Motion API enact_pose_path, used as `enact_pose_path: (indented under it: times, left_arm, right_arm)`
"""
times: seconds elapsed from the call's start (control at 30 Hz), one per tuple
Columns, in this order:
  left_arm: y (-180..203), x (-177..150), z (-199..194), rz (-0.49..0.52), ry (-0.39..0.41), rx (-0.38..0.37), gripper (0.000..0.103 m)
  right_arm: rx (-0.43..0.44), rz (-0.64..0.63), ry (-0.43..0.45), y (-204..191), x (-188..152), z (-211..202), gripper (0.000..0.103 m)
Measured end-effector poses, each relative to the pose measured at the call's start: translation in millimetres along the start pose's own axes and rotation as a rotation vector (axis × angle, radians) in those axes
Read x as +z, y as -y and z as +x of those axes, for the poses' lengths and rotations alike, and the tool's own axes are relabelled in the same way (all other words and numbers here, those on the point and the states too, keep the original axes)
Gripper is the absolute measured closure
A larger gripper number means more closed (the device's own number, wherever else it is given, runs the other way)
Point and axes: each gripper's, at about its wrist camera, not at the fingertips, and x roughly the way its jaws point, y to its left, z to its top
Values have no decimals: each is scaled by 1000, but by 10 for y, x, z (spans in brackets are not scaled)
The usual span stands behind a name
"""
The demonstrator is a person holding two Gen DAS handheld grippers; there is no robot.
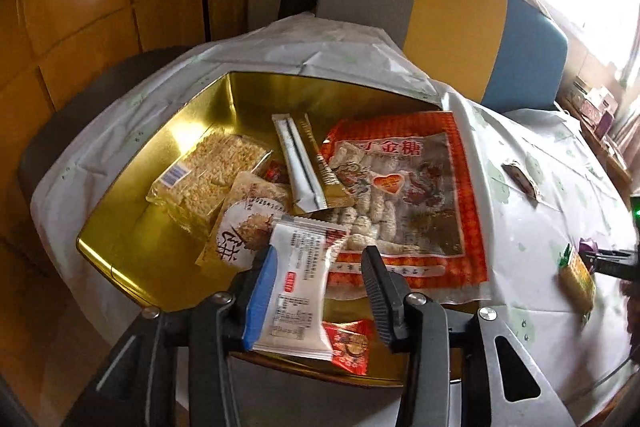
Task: Organize snacks
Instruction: 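Release the white packet into the gold tray with the left tool while the right holds the purple pack, then carry the purple candy pack with the right tool over the tray and release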
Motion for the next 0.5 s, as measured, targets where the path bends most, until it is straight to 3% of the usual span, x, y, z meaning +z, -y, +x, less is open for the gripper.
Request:
enact_pose_path:
  times: [0.5]
  left_arm:
    - [198,-48,-184,65,30,-9,59]
  right_arm:
    - [-17,-14,13,-48,-11,-40,64]
